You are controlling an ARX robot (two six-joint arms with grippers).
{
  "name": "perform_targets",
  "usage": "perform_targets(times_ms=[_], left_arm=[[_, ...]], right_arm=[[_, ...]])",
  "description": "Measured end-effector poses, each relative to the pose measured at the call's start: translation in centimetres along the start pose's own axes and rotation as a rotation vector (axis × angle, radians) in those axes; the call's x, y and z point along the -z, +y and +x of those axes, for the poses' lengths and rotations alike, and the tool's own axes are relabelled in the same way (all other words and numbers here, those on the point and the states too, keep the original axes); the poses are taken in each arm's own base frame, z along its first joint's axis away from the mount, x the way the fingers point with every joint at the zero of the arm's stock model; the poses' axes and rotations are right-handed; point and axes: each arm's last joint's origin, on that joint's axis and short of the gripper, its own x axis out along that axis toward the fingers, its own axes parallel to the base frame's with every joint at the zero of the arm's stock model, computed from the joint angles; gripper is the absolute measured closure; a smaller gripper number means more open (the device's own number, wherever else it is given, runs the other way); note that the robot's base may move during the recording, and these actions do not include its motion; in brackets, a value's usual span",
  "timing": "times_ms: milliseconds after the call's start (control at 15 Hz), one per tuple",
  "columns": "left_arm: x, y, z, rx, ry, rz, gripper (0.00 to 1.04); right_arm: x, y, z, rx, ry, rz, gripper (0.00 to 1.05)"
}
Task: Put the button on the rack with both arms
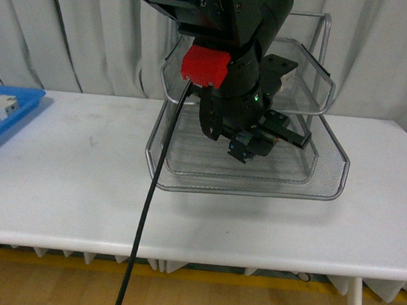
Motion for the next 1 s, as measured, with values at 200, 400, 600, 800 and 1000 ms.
perform_targets(times_ms=[200, 400, 600, 800, 1000], left_arm=[[-0.3, 1.2, 0.0, -0.030, -0.012, -0.063, 0.66], [0.7, 1.1, 0.5, 0.003, 0.001, -0.085, 0.32], [1.0, 1.0, -0.8, 0.015, -0.024, -0.101, 0.05], [0.9, 1.0, -3.4, 0.018, -0.072, -0.101, 0.07], [2.1, 0.5, -5.8, 0.048, -0.091, -0.096, 0.07]], right_arm=[[0.0, 0.0, 0.0, 0.000, 0.000, 0.000, 0.06], [0.0, 0.0, 0.0, 0.000, 0.000, 0.000, 0.06], [0.0, 0.0, 0.0, 0.000, 0.000, 0.000, 0.06], [0.0, 0.0, 0.0, 0.000, 0.000, 0.000, 0.06], [0.0, 0.0, 0.0, 0.000, 0.000, 0.000, 0.06]])
